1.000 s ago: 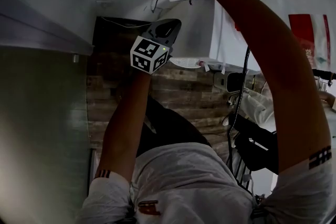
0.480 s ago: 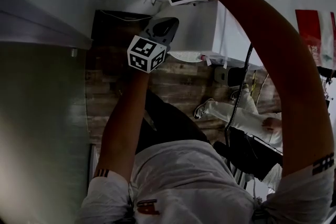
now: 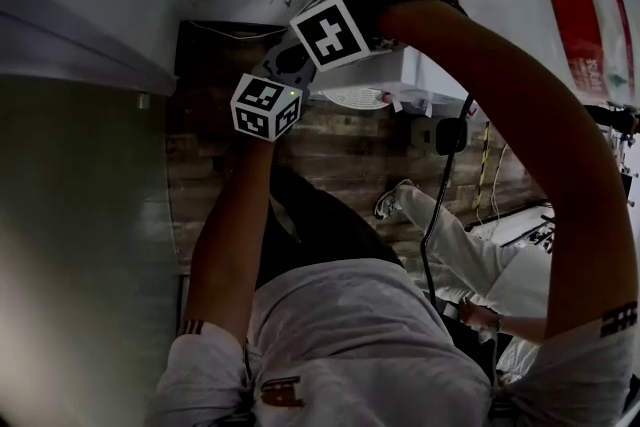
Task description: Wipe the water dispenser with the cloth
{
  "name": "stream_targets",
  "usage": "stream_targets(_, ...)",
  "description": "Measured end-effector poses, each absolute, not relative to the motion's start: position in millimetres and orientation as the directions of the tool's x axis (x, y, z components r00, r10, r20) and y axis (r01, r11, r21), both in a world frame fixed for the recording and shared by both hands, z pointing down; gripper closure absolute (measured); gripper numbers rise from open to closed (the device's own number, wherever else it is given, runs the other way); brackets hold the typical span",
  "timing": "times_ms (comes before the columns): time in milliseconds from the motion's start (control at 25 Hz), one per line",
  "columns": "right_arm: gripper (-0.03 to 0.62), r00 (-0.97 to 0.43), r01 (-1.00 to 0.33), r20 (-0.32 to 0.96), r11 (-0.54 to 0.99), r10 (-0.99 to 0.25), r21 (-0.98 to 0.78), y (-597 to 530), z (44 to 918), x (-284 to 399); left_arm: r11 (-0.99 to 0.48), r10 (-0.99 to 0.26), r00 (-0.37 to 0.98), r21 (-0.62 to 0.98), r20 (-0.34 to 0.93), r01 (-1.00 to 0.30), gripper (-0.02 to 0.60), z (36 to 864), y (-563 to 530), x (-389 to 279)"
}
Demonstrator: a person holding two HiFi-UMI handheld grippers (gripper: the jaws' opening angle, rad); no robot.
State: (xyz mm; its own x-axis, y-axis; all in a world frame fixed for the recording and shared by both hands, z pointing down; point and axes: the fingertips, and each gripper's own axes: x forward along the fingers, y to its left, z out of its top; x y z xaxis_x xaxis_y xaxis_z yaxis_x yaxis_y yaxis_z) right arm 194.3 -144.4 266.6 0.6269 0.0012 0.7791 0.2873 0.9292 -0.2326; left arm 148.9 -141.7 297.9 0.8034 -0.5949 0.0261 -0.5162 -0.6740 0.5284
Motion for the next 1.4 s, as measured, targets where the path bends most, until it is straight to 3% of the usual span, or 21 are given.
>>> stream_targets(280,0.502,0.615,0.253,0.773,0.890,0.155,-0.380,-70,266,184,-0.664,-0.594,0.804,0.538,0.042,-0.519,0.583,306,-128,142)
stream_targets(440,0.502,0.612,0.250,0.771,0.881,0.178,-0.402,-55,260,177,-0.661,-0.594,0.803,0.542,0.043,-0.518,0.583,310,-126,136)
stream_targets(640,0.502,0.562,0.318,0.827,0.926,-0.009,-0.205,-110,269,166,-0.658,-0.594,0.803,0.550,0.042,-0.515,0.583,317,-125,136)
stream_targets(840,0.502,0.567,0.352,0.799,0.936,-0.199,-0.017,-188,280,172,-0.658,-0.602,0.798,0.545,0.033,-0.520,0.583,317,-127,138)
stream_targets(1400,0.502,0.652,0.379,0.695,0.924,-0.304,0.048,-275,338,196,-0.651,-0.617,0.786,0.547,0.022,-0.526,0.583,345,-133,151)
